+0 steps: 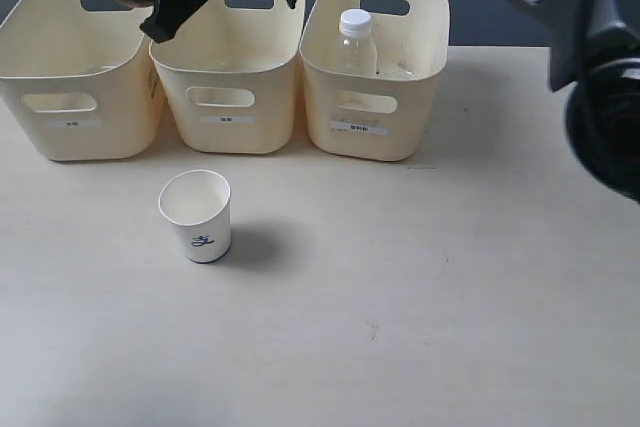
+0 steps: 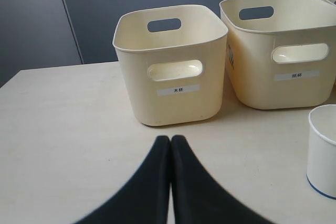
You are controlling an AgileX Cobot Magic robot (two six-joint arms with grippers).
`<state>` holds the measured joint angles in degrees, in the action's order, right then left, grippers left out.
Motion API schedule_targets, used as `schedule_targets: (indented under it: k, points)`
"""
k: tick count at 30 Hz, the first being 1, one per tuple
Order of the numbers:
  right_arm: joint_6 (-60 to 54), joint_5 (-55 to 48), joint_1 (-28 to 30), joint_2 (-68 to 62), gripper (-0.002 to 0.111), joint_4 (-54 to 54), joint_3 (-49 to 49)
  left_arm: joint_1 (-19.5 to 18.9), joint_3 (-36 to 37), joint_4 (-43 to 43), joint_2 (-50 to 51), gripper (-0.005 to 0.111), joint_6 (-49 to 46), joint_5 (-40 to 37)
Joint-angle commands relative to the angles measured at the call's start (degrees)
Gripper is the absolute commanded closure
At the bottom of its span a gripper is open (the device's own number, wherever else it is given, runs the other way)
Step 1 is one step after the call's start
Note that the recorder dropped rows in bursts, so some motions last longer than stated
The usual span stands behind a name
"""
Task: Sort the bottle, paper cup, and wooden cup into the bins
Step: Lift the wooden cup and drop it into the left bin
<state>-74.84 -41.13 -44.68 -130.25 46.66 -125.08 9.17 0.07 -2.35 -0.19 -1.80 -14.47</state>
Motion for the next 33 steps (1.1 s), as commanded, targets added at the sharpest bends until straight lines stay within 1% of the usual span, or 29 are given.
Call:
schedule_targets:
  k: [1, 4, 8, 13, 19, 21, 22, 23, 24, 25, 27, 31, 33]
  points:
    - [-3.4, 0.3, 0.0, -6.8, 0.109, 7.1, -10.1, 0.2, -0.1, -0.1, 0.2, 0.107, 0.2, 0.8]
    - [-4.6, -0.7, 0.0, -10.7, 0.109, 10.8, -15.0, 0.2, -0.1, -0.1, 0.2, 0.107, 0.2, 0.8]
    - [-4.7, -0.5, -0.3, -14.6, 0.109, 13.4, -18.6, 0.2, -0.1, -0.1, 0.2, 0.107, 0.2, 0.8]
    - [-7.1, 1.1, -1.3, -16.5, 0.109, 13.7, -19.2, 0.2, -0.1, -0.1, 0.2, 0.107, 0.2, 0.8]
    - [-7.4, 2.5, -2.2, -18.0, 0.109, 13.7, -19.2, 0.2, -0.1, -0.1, 0.2, 0.107, 0.2, 0.8]
    - [-7.4, 2.6, -2.2, -18.6, 0.104, 13.7, -19.2, 0.2, -0.1, -0.1, 0.2, 0.107, 0.2, 0.8]
    - [-7.4, 3.0, -2.2, -18.8, 0.099, 13.7, -19.2, 0.2, -0.1, -0.1, 0.2, 0.107, 0.2, 0.8]
    - [-7.4, 3.9, -2.2, -19.3, 0.087, 13.7, -19.2, 0.2, -0.1, -0.1, 0.2, 0.107, 0.2, 0.8]
    - [-7.4, 4.5, -2.2, -19.3, 0.079, 13.7, -19.2, 0.2, -0.1, -0.1, 0.2, 0.107, 0.2, 0.8]
    - [-7.4, 4.5, -2.3, -19.3, 0.073, 13.7, -19.2, 0.2, -0.1, -0.1, 0.2, 0.107, 0.2, 0.8]
    - [-7.4, 4.5, -2.3, -19.3, 0.065, 13.7, -19.2, 0.2, -0.1, -0.1, 0.2, 0.107, 0.2, 0.8]
    - [-6.3, 3.0, -2.3, -17.3, 0.064, 13.7, -19.2, 0.2, -0.1, -0.1, 0.2, 0.107, 0.2, 0.8]
    - [-5.4, 0.4, -2.3, -14.4, 0.064, 10.1, -19.2, 0.2, -0.1, -0.1, 0.2, 0.107, 0.2, 0.8]
